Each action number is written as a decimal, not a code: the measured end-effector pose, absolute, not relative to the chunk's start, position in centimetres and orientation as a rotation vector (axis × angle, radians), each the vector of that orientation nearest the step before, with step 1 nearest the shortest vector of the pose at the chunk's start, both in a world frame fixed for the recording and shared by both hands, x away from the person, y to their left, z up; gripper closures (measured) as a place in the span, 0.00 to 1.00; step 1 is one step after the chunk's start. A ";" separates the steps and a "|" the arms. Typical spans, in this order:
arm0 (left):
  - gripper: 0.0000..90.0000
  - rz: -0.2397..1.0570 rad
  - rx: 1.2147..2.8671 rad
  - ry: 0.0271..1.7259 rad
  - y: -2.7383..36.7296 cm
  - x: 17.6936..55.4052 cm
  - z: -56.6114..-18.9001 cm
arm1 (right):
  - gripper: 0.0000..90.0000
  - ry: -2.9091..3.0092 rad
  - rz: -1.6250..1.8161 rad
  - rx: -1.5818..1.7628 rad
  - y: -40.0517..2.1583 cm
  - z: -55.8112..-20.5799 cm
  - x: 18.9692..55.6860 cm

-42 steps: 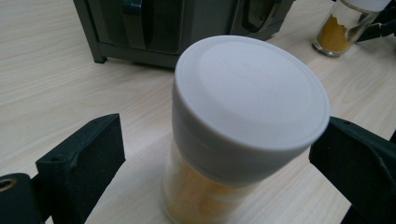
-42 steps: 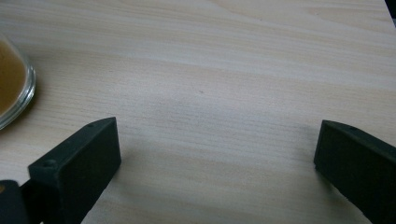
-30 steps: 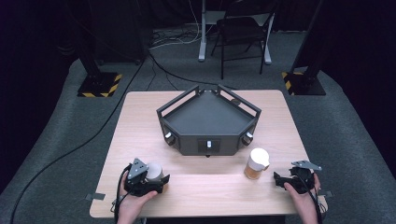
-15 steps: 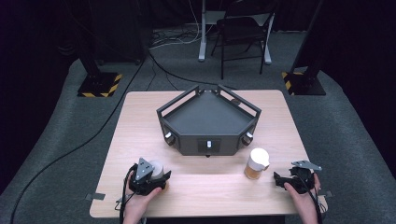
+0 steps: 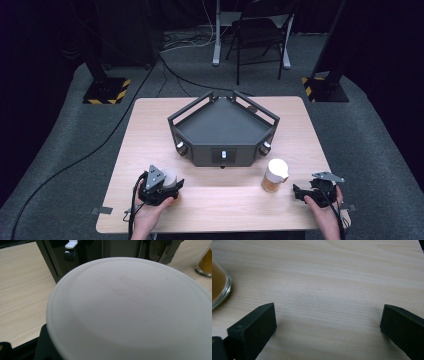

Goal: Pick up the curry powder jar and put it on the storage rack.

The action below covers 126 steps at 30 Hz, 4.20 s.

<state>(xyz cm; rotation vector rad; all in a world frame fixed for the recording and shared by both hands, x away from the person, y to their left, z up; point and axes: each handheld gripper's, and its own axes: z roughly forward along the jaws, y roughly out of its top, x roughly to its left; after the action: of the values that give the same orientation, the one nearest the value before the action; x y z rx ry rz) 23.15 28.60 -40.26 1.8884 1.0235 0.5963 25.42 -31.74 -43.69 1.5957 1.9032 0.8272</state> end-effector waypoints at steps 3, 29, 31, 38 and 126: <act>0.41 0.600 1.888 1.021 28.4 23.2 -40.1 | 0.00 1.903 0.827 1.595 -31.7 -43.7 25.4; 0.41 0.584 1.839 0.964 26.8 27.5 -33.5 | 0.00 1.905 0.829 1.595 -31.8 -43.7 25.5; 0.41 0.584 1.840 0.961 26.7 27.7 -33.2 | 0.00 1.905 0.829 1.595 -31.8 -43.7 25.5; 0.41 0.588 1.832 0.942 26.0 29.5 -31.5 | 0.00 1.905 0.829 1.594 -31.8 -43.7 25.5; 0.02 0.615 1.837 0.966 29.6 29.3 -31.6 | 0.00 1.915 0.832 1.586 -31.9 -43.7 25.7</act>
<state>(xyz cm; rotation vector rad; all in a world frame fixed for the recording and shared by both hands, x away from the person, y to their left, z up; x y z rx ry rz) 29.33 29.64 -31.60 1.8365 0.9664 0.6154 25.65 -31.90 -43.69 1.5857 1.9147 0.8321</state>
